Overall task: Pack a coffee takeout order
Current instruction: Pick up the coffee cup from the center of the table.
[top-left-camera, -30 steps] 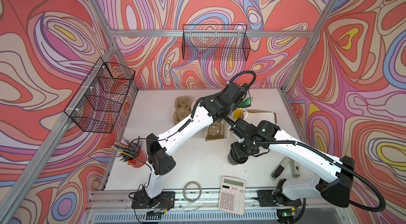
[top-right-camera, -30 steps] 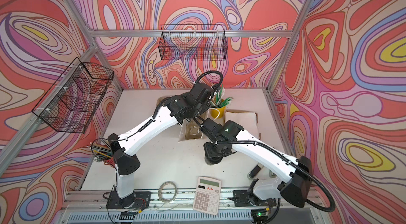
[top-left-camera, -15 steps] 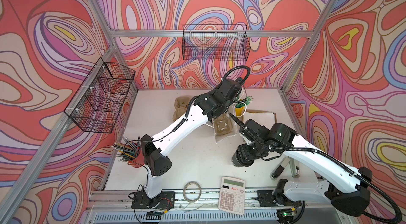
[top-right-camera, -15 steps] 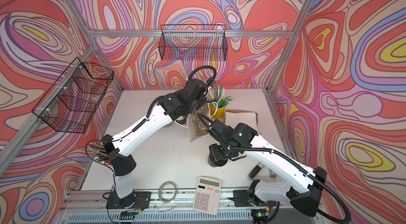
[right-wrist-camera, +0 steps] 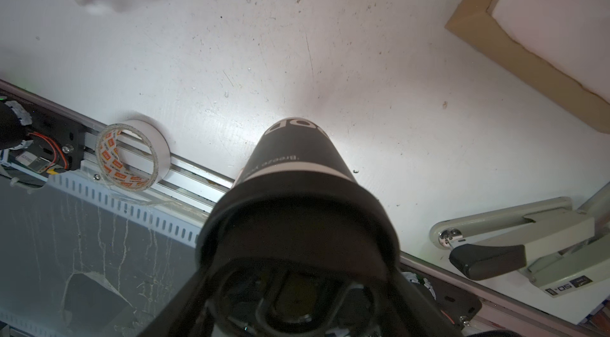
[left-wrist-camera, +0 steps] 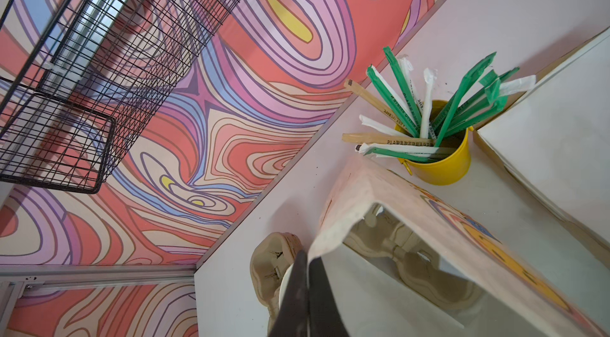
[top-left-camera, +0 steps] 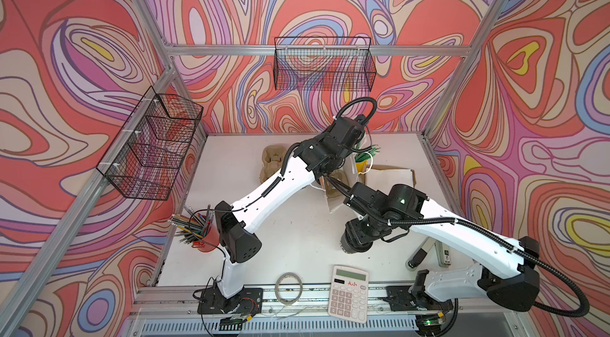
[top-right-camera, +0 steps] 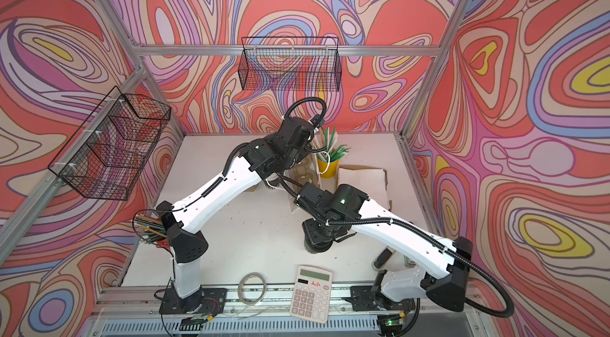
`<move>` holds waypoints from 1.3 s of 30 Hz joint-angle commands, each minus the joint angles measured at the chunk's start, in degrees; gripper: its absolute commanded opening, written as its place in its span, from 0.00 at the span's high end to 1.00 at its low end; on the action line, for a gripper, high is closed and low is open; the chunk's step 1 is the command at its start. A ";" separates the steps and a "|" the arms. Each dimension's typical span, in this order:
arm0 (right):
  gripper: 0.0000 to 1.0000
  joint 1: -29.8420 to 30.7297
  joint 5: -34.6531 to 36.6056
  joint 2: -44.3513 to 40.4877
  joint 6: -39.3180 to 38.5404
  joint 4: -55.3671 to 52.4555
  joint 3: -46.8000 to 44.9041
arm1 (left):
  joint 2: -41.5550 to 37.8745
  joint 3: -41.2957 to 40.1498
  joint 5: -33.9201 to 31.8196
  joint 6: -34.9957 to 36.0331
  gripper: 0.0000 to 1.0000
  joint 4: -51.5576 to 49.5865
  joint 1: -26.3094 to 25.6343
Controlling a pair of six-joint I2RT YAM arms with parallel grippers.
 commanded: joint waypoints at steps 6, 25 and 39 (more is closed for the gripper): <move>0.31 0.23 0.44 2.10 0.36 4.96 -6.72 | -3.87 -2.05 -0.55 -0.58 1.00 -0.28 -0.65; 0.32 0.28 0.71 -1.94 3.37 6.76 -13.54 | -8.97 -10.29 3.08 -12.17 1.00 -4.51 -7.69; 0.32 0.23 2.85 -7.79 5.01 0.92 -12.13 | -6.95 -9.37 3.09 -15.00 1.00 -5.21 -9.77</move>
